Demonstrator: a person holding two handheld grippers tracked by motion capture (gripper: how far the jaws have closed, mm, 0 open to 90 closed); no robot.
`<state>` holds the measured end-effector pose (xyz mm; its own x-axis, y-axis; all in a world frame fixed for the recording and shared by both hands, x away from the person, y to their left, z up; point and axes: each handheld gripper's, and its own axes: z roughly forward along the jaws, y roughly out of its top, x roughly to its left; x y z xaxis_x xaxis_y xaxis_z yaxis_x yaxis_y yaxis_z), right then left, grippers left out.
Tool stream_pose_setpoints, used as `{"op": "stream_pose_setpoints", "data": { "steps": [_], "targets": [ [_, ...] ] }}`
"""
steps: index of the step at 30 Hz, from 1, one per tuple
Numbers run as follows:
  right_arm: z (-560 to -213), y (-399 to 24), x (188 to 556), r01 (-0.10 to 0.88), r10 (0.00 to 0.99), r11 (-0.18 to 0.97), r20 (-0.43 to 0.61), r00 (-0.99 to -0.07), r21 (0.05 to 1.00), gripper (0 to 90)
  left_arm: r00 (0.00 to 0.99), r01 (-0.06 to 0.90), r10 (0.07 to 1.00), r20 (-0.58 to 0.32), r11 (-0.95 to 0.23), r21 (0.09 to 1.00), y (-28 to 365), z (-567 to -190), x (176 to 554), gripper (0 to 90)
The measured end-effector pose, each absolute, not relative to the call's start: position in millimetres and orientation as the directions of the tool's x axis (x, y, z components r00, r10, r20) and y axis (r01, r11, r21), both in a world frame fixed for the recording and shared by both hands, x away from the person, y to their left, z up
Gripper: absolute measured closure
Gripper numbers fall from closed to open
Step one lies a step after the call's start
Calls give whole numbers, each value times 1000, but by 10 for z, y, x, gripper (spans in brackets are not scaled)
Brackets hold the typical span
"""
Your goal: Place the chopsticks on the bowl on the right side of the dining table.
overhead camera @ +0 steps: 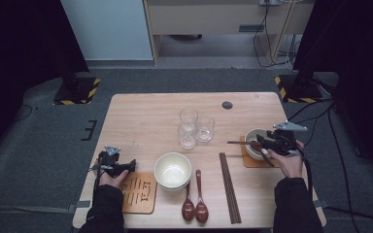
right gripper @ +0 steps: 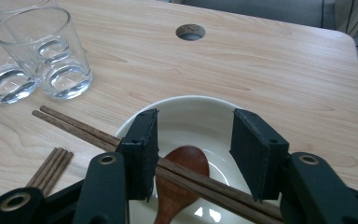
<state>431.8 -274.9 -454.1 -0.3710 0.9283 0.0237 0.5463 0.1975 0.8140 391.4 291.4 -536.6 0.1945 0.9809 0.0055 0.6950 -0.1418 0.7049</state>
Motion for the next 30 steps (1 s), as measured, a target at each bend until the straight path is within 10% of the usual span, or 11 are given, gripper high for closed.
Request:
{"op": "stream_pose_setpoints", "data": {
  "steps": [30],
  "targets": [
    [-4700, -2810, 4243, 526, 939, 254, -76, -336, 812, 349, 194, 695, 981, 6, -142, 705, 2914, -5366, 3914, 26]
  ]
}}
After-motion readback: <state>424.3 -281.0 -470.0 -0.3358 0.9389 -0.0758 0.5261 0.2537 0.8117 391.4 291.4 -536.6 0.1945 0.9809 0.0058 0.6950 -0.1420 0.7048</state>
